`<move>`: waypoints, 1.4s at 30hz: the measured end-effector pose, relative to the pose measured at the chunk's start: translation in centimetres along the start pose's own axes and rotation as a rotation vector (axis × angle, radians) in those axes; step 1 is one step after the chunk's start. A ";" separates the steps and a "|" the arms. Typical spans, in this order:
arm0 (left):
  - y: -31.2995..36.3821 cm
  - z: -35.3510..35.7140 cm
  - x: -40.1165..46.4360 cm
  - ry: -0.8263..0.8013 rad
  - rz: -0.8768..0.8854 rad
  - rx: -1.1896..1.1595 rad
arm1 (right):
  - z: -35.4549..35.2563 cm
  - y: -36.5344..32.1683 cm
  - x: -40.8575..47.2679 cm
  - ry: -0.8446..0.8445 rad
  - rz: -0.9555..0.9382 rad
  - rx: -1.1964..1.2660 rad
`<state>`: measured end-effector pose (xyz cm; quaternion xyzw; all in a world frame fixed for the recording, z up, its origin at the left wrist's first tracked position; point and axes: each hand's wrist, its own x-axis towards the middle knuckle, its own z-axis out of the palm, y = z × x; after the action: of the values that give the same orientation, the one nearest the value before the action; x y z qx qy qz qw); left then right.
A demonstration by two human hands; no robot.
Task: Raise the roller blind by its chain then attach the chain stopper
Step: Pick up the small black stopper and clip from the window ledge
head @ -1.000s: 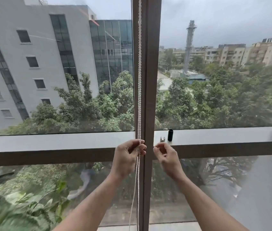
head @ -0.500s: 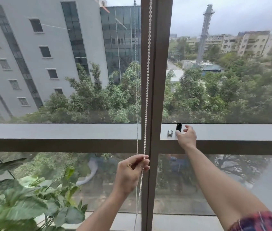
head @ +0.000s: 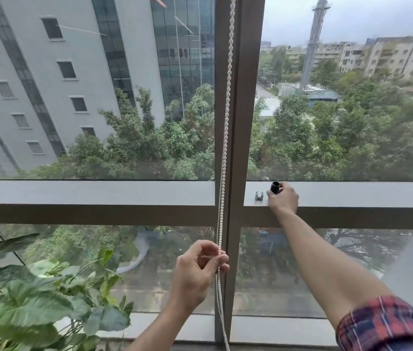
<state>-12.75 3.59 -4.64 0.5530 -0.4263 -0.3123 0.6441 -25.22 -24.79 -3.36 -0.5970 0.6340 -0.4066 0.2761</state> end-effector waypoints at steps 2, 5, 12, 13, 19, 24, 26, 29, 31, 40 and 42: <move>0.0 0.0 -0.1 0.014 0.001 -0.019 | -0.3 0.2 -1.2 0.066 -0.032 0.066; 0.0 0.0 -0.1 0.011 0.015 0.004 | -0.4 0.6 -3.7 0.085 -0.098 0.143; 0.4 0.8 -0.5 -0.050 0.058 0.035 | -0.6 1.1 -12.5 -0.060 -0.175 0.279; 0.4 0.9 -0.6 -0.059 0.066 0.048 | -0.7 1.0 -13.8 -0.070 -0.178 0.287; 0.7 1.1 -1.3 -0.083 0.130 0.129 | -0.6 1.0 -20.3 -0.180 -0.261 0.300; 1.0 0.4 -1.8 -0.028 0.161 0.196 | -0.6 1.2 -22.6 -0.151 -0.275 0.261; 1.3 0.2 -2.0 -0.007 0.163 0.211 | -0.3 1.1 -23.2 -0.139 -0.294 0.248; 1.9 0.1 -2.2 0.014 0.174 0.229 | 0.2 1.0 -24.0 -0.138 -0.329 0.254; 1.9 0.0 -2.4 0.056 0.212 0.305 | 0.4 1.0 -24.5 -0.137 -0.362 0.248; 2.3 0.0 -2.8 0.143 0.291 0.404 | 1.0 1.1 -26.2 -0.052 -0.462 0.244; 2.4 -0.2 -2.8 0.157 0.281 0.399 | 0.9 1.0 -26.3 -0.039 -0.460 0.265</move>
<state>-13.91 6.56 -2.90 0.6271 -0.5010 -0.0853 0.5904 -21.48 0.83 -8.21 -0.6920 0.4174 -0.5264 0.2644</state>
